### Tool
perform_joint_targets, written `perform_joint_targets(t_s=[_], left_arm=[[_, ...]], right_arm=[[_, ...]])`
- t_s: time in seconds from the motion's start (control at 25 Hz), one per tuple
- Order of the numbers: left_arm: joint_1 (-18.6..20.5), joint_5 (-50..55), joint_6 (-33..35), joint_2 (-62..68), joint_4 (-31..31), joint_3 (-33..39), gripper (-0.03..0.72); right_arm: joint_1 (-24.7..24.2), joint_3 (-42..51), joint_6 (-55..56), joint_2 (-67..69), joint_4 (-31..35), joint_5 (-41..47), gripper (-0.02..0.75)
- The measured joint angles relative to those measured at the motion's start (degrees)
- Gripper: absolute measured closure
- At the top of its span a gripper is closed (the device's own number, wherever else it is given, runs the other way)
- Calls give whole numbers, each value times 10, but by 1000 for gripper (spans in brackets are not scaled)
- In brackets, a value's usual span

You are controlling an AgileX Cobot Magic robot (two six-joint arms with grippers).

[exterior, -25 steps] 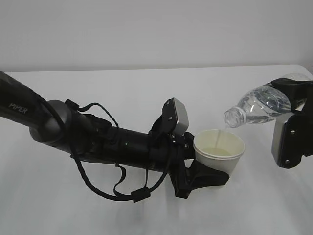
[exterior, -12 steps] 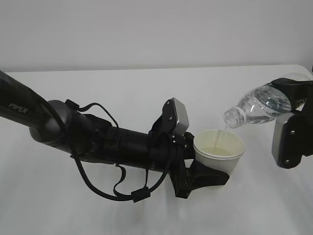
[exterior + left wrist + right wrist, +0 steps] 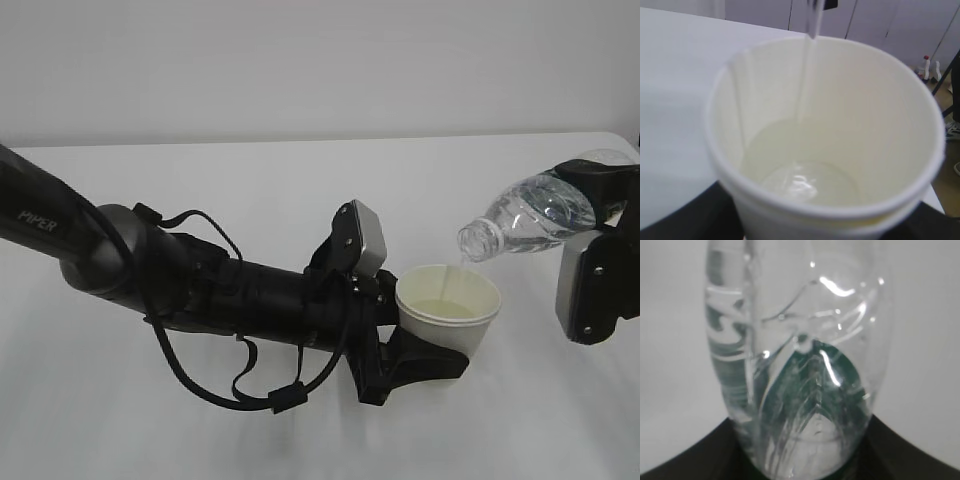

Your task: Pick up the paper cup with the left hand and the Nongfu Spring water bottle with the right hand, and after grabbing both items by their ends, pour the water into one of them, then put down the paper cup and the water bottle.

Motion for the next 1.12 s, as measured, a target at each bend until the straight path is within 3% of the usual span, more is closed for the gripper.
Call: perform_joint_targets(t_s=[1.12], left_arm=[[0,0,0,2,0,0,242]], right_arm=[[0,0,-3,0,0,0,364]])
